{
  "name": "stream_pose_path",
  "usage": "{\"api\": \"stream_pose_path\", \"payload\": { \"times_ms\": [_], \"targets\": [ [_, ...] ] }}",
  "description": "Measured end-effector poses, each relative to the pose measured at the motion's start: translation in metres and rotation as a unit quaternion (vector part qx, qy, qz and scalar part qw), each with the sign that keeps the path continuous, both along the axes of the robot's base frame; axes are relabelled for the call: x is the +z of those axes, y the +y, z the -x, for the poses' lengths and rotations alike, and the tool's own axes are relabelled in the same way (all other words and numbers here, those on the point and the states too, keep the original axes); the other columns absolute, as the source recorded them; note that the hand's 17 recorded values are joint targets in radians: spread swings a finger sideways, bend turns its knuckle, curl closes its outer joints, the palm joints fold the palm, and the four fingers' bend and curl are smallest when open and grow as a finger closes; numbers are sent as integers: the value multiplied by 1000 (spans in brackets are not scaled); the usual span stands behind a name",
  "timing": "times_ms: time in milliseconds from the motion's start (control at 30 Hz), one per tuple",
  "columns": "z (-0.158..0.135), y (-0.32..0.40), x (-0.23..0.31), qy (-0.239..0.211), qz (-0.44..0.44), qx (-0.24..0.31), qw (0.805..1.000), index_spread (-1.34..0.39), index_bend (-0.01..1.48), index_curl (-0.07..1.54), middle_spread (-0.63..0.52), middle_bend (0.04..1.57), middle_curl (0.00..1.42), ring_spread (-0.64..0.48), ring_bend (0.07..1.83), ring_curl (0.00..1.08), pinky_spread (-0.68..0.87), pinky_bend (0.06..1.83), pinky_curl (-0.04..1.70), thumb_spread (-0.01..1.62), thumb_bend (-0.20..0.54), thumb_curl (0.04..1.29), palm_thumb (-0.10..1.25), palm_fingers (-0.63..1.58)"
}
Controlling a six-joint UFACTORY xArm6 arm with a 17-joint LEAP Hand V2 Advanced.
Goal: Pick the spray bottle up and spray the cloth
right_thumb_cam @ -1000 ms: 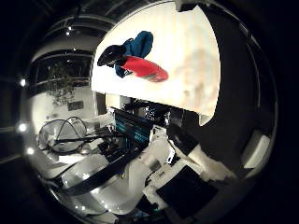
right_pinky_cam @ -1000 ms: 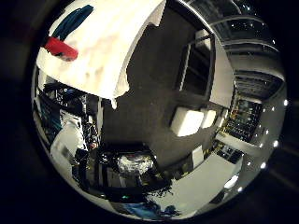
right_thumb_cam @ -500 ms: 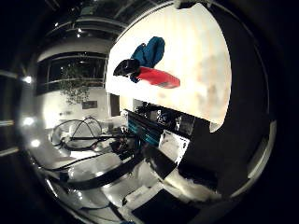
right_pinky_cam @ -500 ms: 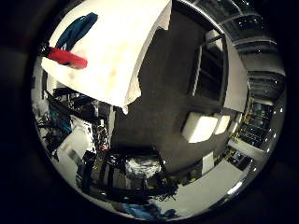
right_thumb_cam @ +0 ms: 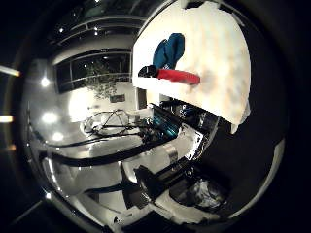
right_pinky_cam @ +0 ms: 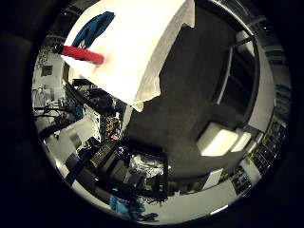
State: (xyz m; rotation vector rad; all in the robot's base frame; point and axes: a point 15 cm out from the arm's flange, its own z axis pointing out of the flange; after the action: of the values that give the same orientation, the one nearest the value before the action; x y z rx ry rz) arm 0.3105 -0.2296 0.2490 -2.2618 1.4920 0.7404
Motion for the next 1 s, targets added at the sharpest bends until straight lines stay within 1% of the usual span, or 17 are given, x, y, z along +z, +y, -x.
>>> {"api": "stream_pose_path", "payload": {
  "times_ms": [133,200,300,367,600,800,1000],
  "targets": [
    [-11,0,-23,-3,-70,-11,997,-298,153,255,126,188,299,221,244,266,378,380,318,914,-28,297,385,-18],
    [-14,-3,-36,-2,-88,-18,996,-299,153,254,123,187,299,217,243,267,378,379,318,915,-30,297,388,-17],
    [-15,-1,-56,3,-110,-11,994,-302,152,253,113,190,300,212,241,268,374,373,318,913,-28,297,398,-16],
    [-22,4,-68,-2,-125,-8,992,-303,154,254,112,188,300,211,244,268,373,369,317,912,-29,297,403,-12],
    [-49,17,-97,-34,-157,-22,987,-310,158,260,98,192,309,204,242,270,373,357,317,916,-30,298,416,-1],
    [-69,31,-109,-60,-160,-11,985,-307,153,261,97,192,310,193,244,270,373,356,319,914,-32,295,419,-3],
    [-74,53,-128,-49,-179,12,983,-306,148,251,106,187,308,192,258,274,373,372,326,893,-33,295,406,-17]
  ]
}}
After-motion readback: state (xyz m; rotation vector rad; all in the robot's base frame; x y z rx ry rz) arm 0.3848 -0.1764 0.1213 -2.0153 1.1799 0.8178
